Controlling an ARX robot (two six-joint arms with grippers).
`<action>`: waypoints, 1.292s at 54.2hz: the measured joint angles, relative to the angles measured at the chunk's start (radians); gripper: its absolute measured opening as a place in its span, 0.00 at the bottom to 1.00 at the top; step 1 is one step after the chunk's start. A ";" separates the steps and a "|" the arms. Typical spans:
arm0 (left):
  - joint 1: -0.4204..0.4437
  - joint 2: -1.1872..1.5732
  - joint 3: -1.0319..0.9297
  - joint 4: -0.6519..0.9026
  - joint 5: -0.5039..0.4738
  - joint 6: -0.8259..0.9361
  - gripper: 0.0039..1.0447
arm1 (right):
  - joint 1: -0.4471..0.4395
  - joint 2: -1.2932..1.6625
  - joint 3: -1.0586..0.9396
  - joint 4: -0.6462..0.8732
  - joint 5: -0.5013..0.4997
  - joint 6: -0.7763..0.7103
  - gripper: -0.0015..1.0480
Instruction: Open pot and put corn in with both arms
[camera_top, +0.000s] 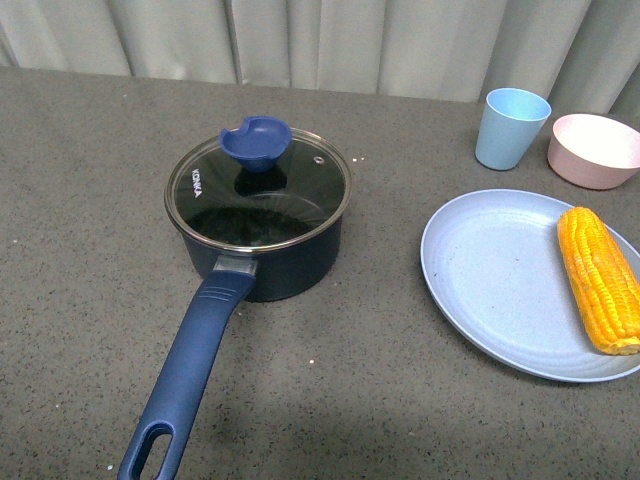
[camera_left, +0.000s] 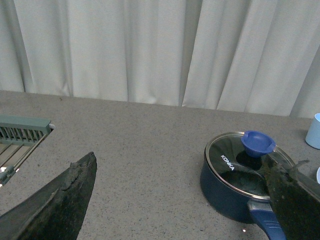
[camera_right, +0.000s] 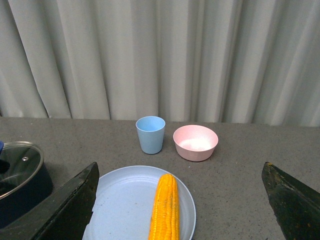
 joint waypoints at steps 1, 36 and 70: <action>0.000 0.000 0.000 0.000 0.000 0.000 0.94 | 0.000 0.000 0.000 0.000 0.000 0.000 0.91; 0.000 0.000 0.000 0.000 0.000 0.000 0.94 | 0.000 0.000 0.000 0.000 0.000 0.000 0.91; 0.000 0.000 0.000 0.000 0.000 0.000 0.94 | 0.000 0.000 0.000 0.000 0.000 0.000 0.91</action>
